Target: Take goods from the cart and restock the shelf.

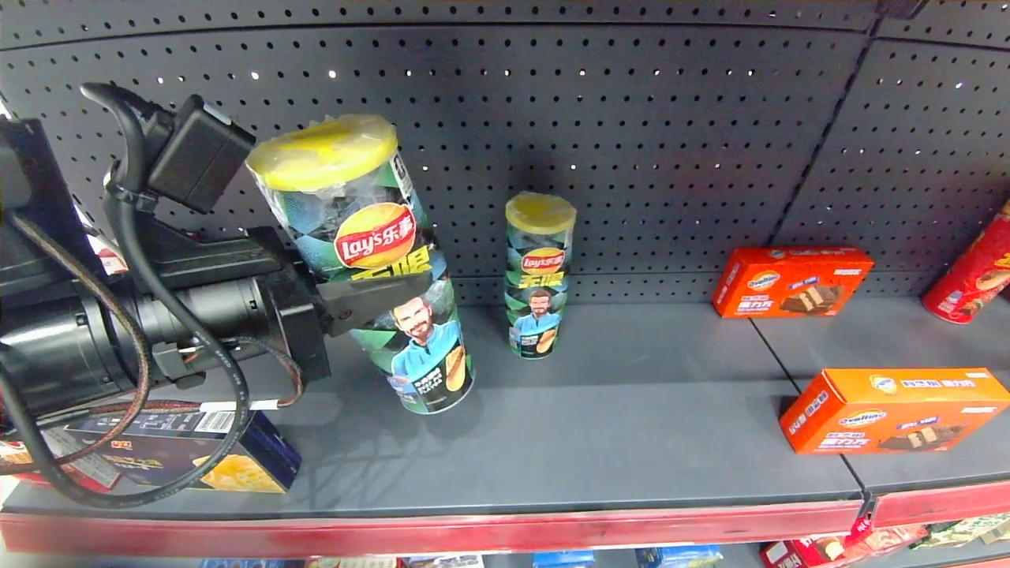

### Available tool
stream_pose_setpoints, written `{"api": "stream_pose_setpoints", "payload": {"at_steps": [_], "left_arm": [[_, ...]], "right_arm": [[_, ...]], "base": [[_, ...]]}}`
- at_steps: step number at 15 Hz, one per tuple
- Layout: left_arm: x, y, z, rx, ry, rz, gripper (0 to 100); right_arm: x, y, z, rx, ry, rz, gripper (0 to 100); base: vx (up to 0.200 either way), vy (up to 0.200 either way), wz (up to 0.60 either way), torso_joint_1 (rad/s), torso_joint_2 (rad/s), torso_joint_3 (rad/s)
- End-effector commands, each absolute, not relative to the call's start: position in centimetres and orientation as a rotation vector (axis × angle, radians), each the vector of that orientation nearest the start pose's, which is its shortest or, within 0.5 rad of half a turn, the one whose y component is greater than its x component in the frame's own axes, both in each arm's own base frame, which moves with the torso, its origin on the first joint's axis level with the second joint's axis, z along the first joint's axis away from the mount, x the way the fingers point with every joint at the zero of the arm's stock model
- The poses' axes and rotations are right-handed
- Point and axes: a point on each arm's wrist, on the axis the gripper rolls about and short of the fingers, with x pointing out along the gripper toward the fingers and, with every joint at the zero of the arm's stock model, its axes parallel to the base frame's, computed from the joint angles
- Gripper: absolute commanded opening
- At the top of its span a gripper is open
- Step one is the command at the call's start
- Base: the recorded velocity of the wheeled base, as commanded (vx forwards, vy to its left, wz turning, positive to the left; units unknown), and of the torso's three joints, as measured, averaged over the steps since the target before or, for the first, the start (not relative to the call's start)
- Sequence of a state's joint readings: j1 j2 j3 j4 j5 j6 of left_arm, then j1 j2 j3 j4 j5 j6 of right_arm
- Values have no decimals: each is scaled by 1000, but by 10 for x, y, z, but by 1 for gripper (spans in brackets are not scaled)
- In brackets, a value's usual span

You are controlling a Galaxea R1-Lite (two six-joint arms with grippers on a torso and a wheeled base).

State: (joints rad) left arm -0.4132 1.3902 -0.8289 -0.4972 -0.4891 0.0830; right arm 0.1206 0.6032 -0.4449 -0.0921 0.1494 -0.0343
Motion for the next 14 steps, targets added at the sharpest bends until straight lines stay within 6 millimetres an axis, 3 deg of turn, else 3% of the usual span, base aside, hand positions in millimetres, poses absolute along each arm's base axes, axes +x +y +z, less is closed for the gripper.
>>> {"api": "stream_pose_setpoints", "payload": {"at_steps": [1,2,5,8,12,14], "left_arm": [[212,-101,265,73,7,-891,0],[213,-99,265,73,6,-880,0],[214,-93,264,74,9,-856,0],[215,-93,264,73,16,-856,0],[216,-93,262,67,29,-855,0],[218,-94,260,66,37,-856,0]], "right_arm": [[104,30,230,-50,179,451,100],[110,34,233,-51,187,477,100],[162,51,235,-52,193,533,100],[205,64,226,-66,149,688,100],[265,82,248,-102,54,827,100],[288,93,243,-156,31,923,100]], "base": [[0,0,0,0,0,0],[0,0,0,0,0,0],[0,0,0,0,0,0],[0,0,0,0,0,0],[0,0,0,0,0,0],[0,0,0,0,0,0]]}}
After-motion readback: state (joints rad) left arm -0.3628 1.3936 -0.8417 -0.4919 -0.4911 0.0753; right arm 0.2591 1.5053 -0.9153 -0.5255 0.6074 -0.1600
